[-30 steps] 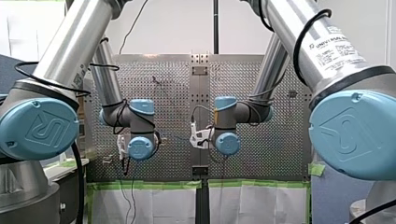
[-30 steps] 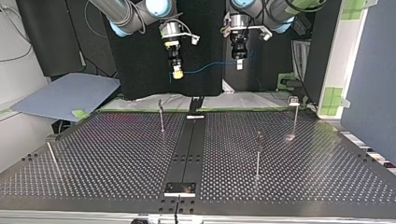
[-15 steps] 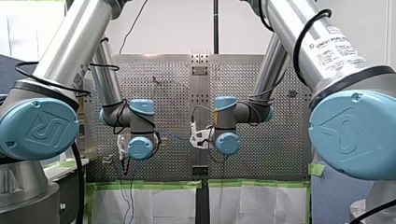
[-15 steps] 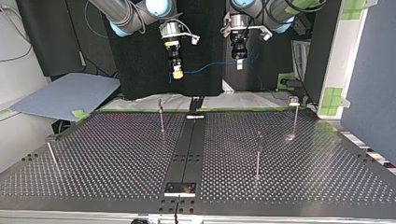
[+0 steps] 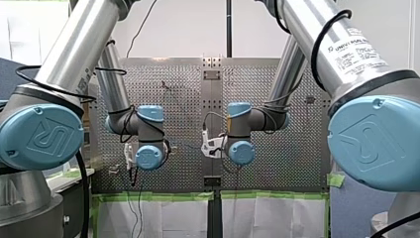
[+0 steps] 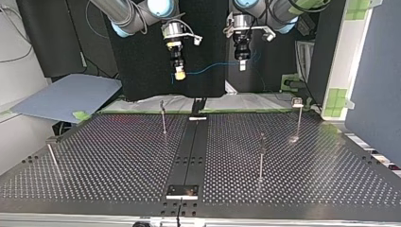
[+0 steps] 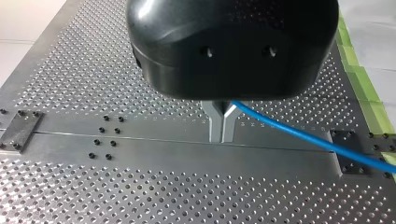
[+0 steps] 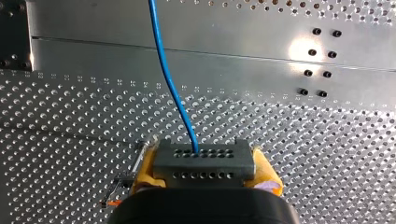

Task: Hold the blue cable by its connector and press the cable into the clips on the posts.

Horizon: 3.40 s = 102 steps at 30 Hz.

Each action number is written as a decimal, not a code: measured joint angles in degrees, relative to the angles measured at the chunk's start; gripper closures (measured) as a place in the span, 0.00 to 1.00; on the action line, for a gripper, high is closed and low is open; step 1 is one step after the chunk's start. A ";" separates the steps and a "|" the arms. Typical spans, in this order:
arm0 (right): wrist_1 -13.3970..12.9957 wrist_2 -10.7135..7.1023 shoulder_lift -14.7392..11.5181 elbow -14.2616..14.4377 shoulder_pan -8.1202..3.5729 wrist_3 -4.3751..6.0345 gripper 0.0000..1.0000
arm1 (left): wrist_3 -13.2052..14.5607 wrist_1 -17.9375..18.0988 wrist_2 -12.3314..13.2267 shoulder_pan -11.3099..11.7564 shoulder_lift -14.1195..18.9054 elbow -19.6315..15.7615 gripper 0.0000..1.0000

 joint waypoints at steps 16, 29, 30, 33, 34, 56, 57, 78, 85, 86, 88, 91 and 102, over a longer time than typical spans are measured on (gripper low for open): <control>0.07 0.00 0.00 -0.01 0.01 0.05 1.00 | 0.08 -0.09 0.00 0.00 0.10 0.00 1.00; 0.35 0.00 0.00 -0.09 0.08 0.17 1.00 | 0.26 -0.26 0.00 0.00 0.26 0.00 1.00; 0.35 0.00 0.00 -0.09 0.09 0.17 1.00 | 0.26 -0.26 0.00 0.00 0.26 0.00 1.00; 0.36 0.00 0.00 -0.09 0.09 0.17 1.00 | 0.26 -0.26 0.00 0.00 0.26 0.00 1.00; 0.35 0.00 0.00 -0.09 0.08 0.17 1.00 | 0.26 -0.26 0.00 0.00 0.26 0.00 1.00; 6.26 5.91 5.07 -3.22 5.72 6.05 1.00 | 3.49 0.53 -6.80 0.00 -2.96 -0.09 1.00; 6.77 6.41 5.19 -3.22 5.96 6.44 1.00 | 3.50 0.53 -6.99 0.00 -2.97 -0.09 1.00; 16.23 15.46 2.30 -3.94 6.43 10.07 1.00 | 1.17 -1.24 -6.39 0.00 1.13 0.33 1.00; 19.64 13.53 -1.09 -5.57 5.73 9.34 1.00 | 1.95 -4.73 -4.87 0.00 4.69 0.43 1.00; 20.08 13.11 -1.54 -5.86 5.66 9.23 1.00 | 1.90 -5.19 -4.91 0.00 5.13 0.58 1.00; 21.24 11.99 -2.69 -6.63 5.53 9.07 1.00 | 1.51 -6.26 -4.95 0.00 6.23 1.23 1.00; 23.00 10.25 -4.44 -7.98 5.47 8.87 1.00 | 0.75 -7.95 -4.90 0.00 7.92 2.69 1.00; 28.21 8.30 -9.02 -13.60 6.02 8.31 1.00 | -1.13 -13.26 -5.08 0.00 13.24 7.92 1.00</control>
